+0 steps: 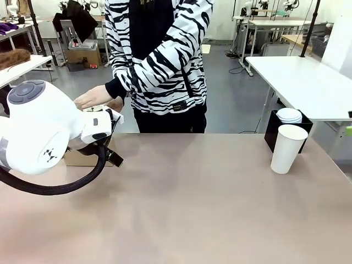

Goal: Pour a drink into a cup and package it in a carrier.
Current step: Pick up the 600 ml Paper Cup and place it in the middle top area of the table.

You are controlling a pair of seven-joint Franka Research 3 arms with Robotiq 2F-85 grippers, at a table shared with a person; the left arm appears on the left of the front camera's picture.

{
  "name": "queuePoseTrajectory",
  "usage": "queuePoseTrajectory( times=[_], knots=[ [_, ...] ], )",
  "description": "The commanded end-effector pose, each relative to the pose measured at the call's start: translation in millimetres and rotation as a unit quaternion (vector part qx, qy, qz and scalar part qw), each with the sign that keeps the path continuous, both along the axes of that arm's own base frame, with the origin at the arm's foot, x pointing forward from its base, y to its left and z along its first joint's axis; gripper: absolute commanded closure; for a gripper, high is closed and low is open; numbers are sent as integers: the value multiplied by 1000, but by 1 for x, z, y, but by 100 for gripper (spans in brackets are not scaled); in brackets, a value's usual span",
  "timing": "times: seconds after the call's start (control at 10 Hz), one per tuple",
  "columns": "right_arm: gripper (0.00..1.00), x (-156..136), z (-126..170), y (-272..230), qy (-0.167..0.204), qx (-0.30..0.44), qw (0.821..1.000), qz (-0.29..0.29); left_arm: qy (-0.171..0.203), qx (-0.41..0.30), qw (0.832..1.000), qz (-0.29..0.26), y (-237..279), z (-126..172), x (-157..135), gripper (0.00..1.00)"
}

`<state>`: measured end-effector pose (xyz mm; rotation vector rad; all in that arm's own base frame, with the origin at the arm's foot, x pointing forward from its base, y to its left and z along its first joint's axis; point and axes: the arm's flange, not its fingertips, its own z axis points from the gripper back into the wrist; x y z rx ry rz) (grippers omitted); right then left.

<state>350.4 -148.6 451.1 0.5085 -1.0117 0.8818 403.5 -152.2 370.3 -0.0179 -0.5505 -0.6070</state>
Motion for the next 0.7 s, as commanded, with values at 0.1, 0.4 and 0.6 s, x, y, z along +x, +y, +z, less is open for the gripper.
queuePoseTrajectory(
  times=[0.1,0.4,0.6],
  knots=[
    [0,13,-72,-12,-34,54,998,3,0,-1,1000,0,0,0,0,0],
    [0,1,-45,-17,-15,32,999,-2,0,-1,1000,0,0,0,0,0],
    [0,1,-45,-17,-15,32,999,-2,0,-1,1000,0,0,0,0,0]
  ],
)
